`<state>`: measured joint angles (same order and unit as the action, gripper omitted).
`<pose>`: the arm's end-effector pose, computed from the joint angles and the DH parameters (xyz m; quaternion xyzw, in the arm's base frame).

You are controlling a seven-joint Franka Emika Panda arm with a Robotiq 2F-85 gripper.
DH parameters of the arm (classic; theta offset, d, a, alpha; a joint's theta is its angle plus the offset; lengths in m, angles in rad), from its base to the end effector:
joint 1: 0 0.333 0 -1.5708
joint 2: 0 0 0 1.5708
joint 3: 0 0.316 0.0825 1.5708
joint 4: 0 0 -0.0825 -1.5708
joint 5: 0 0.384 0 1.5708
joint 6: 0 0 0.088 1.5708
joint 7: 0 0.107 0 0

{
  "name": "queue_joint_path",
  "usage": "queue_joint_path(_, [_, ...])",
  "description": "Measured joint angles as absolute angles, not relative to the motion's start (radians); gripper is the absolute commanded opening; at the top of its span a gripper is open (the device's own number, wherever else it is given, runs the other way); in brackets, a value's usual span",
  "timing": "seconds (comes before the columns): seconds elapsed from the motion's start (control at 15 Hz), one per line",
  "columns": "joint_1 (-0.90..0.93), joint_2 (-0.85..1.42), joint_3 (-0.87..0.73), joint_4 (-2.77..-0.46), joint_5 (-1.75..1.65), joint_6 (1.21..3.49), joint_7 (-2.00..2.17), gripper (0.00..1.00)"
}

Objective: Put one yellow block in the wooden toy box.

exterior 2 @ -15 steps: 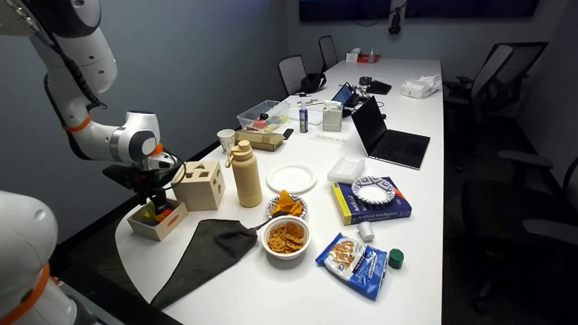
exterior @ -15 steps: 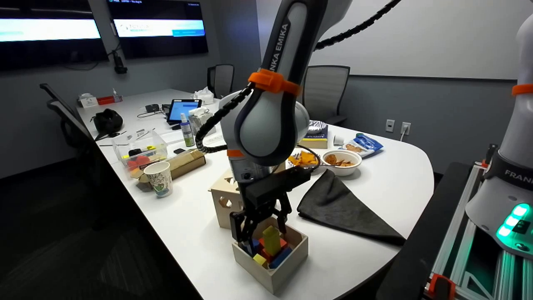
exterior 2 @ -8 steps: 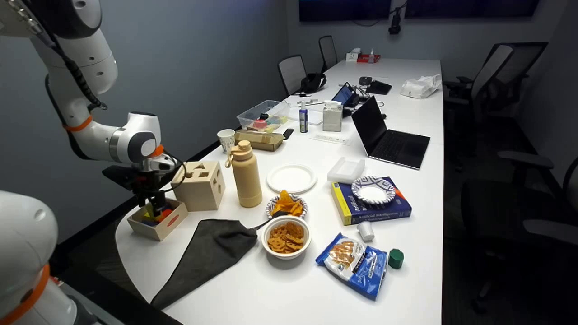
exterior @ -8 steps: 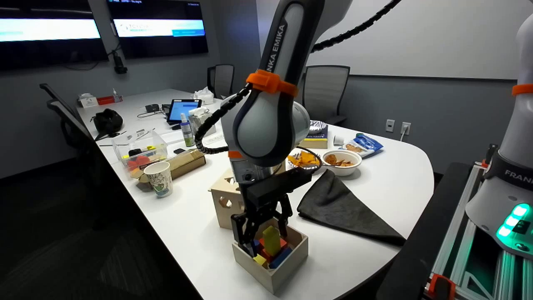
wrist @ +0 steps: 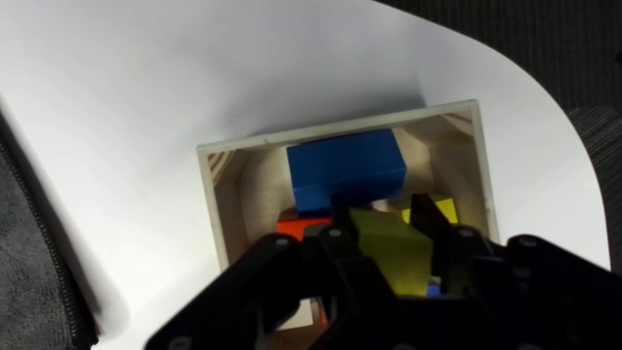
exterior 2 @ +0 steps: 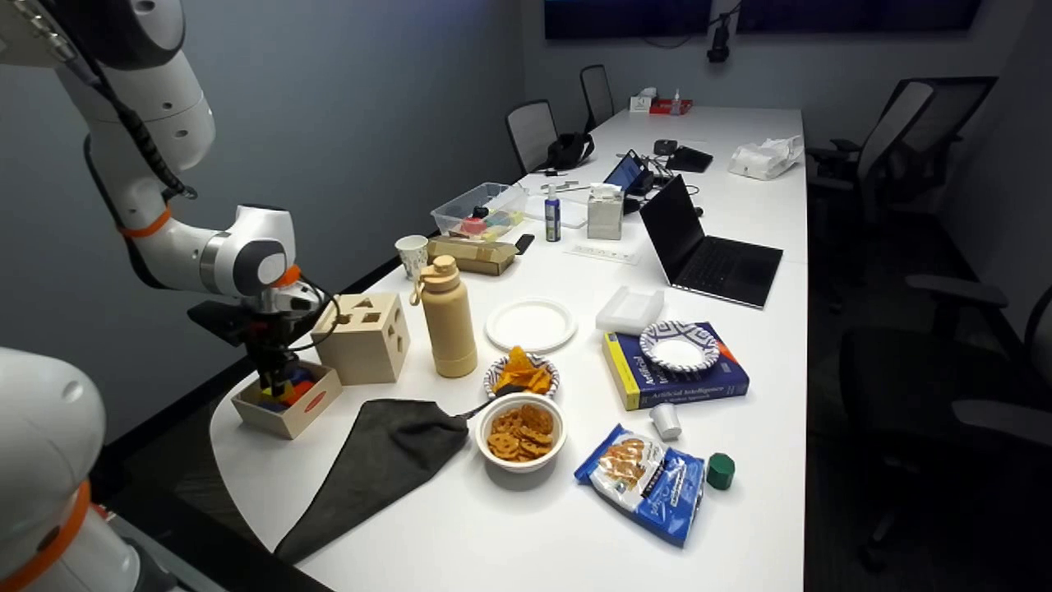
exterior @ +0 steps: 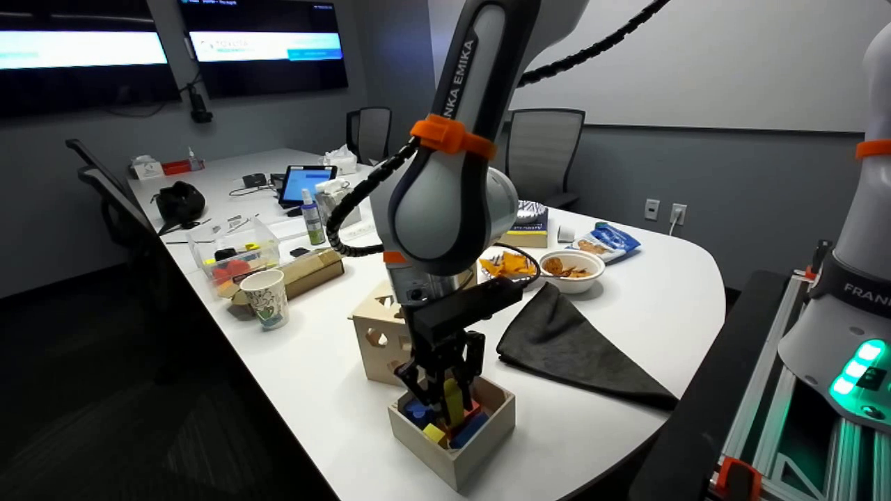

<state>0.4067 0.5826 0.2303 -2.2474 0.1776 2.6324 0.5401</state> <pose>0.4039 0.3073 0.0965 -0.9894 0.0455 0.1348 0.0303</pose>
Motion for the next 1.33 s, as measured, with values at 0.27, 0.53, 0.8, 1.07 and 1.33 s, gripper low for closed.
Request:
queue_joint_path(0.27, [0.408, 0.553, 0.229, -2.248, 0.178, 2.593, 0.541, 0.09])
queue_joint_path(0.53, [0.418, 0.448, 0.231, -2.247, 0.178, 2.432, 0.566, 0.09])
queue_joint_path(0.8, [0.418, 0.298, 0.231, -2.230, 0.178, 2.225, 0.635, 0.09])
queue_joint_path(1.07, [0.395, 0.218, 0.219, -2.166, 0.130, 2.111, 0.656, 0.09])
queue_joint_path(1.33, [0.363, 0.230, 0.199, -2.093, 0.033, 2.083, 0.633, 0.09])
